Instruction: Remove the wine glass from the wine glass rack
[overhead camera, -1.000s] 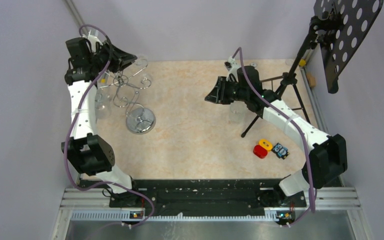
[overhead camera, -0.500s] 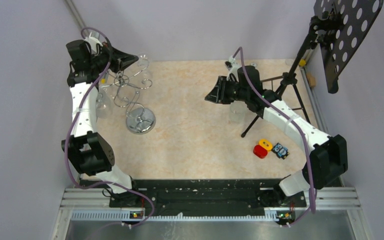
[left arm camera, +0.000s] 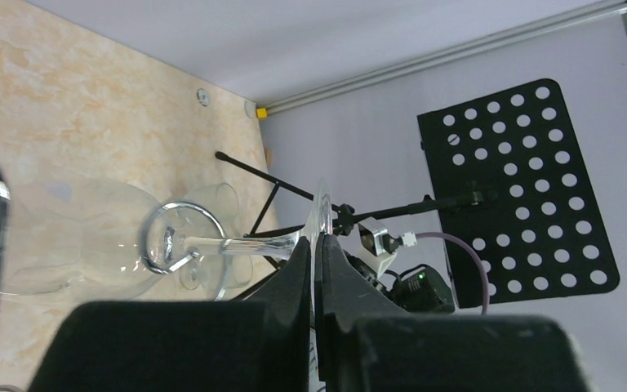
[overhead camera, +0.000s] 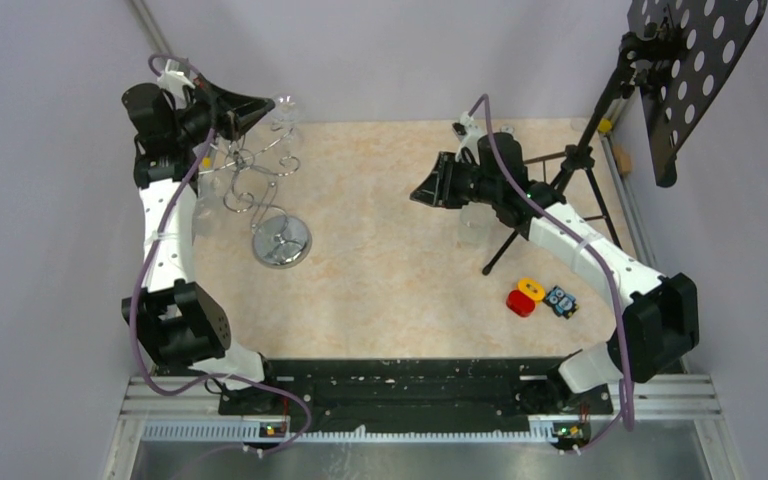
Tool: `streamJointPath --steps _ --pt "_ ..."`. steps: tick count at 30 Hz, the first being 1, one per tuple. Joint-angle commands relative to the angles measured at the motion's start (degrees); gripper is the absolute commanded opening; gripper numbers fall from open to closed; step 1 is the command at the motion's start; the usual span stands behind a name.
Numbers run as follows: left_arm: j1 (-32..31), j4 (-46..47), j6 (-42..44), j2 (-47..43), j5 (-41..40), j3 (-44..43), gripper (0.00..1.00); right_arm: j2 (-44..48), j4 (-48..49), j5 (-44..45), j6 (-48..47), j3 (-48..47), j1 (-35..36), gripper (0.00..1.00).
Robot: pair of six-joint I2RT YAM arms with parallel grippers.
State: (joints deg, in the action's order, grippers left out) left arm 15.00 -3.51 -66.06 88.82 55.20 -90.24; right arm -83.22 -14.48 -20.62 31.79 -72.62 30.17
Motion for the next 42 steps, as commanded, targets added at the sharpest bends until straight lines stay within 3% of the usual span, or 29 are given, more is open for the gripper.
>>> streamJointPath --steps 1,11,18,29,42 --pt "-0.4 4.2 -2.1 -5.2 2.4 0.6 0.00 2.7 2.8 0.4 0.6 0.9 -0.5 0.32" --pt "-0.4 3.8 -2.2 -7.1 1.7 2.6 0.00 3.6 3.1 0.5 1.2 1.6 -0.5 0.32" --pt "-0.1 -5.8 3.4 -8.2 -4.8 0.7 0.00 4.5 3.1 0.7 1.3 1.9 -0.5 0.32" --pt "1.8 -7.0 2.7 -10.1 -10.0 0.9 0.00 5.3 2.8 1.4 1.1 2.7 -0.5 0.33" --pt "3.6 -7.7 2.3 -7.5 -14.6 -2.2 0.00 9.0 6.0 2.1 0.1 5.5 -0.5 0.60"
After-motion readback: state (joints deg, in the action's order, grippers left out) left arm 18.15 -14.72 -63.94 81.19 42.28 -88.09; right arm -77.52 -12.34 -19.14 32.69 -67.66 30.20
